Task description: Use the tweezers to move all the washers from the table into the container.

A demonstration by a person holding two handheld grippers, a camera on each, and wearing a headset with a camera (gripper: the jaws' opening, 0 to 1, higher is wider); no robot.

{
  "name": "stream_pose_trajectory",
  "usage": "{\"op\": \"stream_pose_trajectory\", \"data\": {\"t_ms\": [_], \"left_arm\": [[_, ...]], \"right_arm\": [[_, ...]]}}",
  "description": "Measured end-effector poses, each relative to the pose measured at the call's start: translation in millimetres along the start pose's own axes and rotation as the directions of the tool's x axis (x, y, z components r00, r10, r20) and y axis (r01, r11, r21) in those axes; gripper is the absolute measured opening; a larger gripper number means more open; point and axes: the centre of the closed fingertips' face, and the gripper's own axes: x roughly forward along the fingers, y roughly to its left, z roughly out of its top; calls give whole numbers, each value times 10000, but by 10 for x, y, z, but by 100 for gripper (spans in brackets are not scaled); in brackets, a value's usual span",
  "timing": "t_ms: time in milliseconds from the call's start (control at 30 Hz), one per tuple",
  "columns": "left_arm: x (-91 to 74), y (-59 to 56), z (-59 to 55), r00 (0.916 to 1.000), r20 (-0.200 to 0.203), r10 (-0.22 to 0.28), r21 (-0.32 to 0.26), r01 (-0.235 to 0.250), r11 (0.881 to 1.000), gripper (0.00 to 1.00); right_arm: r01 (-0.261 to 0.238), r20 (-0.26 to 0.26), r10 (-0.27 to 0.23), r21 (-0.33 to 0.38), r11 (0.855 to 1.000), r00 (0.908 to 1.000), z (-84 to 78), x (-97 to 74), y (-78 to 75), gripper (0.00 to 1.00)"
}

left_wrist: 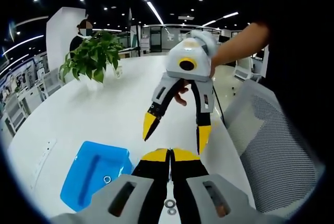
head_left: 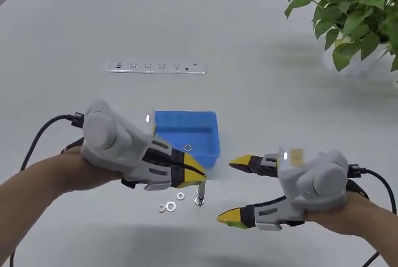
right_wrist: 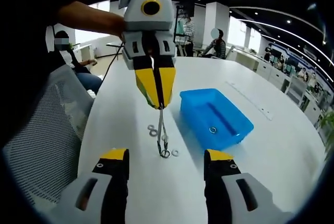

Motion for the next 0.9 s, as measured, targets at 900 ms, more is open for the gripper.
{"op": "stream_pose_trajectory", "data": {"t_ms": [900], "left_arm": [[23,-54,31,9995,-180,-242,56,243,9997,4]], "right_arm": [[-1578,-746,1497,-1174,9805,9859,4,339,75,23]]}}
